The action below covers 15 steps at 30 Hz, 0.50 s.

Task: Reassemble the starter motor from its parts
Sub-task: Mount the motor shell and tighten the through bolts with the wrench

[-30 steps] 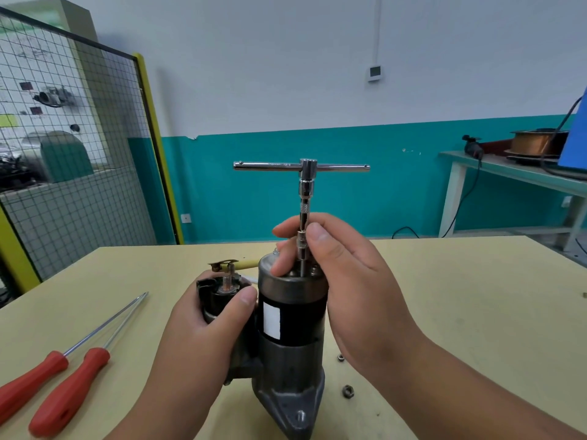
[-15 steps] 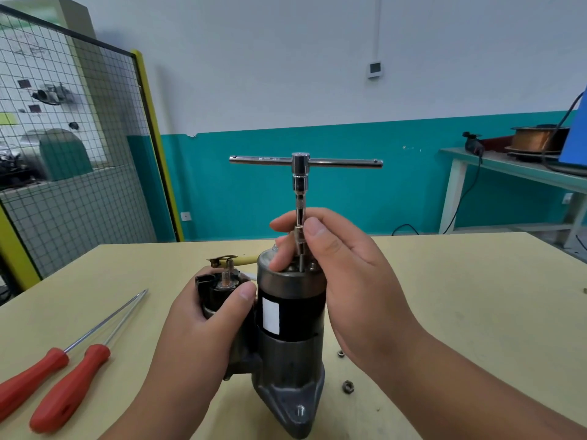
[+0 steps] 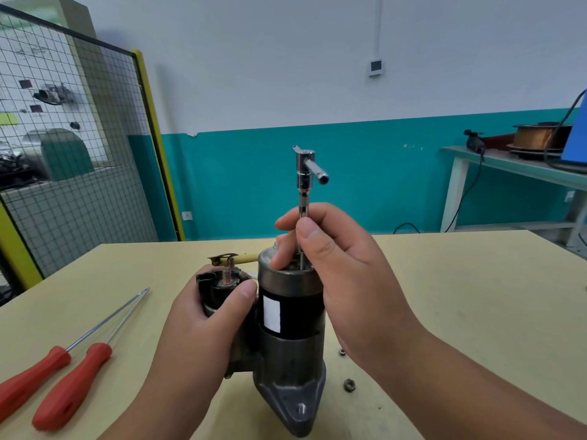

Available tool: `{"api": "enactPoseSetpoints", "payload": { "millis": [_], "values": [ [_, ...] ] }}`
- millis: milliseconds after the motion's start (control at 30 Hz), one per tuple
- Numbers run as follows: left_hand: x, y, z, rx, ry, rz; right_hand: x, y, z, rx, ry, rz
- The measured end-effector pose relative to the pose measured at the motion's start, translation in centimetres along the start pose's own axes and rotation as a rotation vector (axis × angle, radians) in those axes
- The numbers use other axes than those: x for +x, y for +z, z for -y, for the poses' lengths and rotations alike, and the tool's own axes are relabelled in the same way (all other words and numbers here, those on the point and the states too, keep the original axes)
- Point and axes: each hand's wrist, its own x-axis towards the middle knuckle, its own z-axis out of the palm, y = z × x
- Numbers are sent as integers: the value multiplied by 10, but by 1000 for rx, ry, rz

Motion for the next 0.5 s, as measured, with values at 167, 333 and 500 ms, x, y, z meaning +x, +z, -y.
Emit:
{"api": "enactPoseSetpoints", "payload": {
  "millis": [167, 333, 500],
  "values": [
    [0, 0, 2, -20, 5, 7, 0, -1, 0, 18, 8, -2],
    [1, -1, 3, -12, 5, 14, 0, 1, -1, 9, 8, -3],
    [1, -1, 3, -14, -2, 8, -1, 1, -1, 29, 2, -6]
  ]
}}
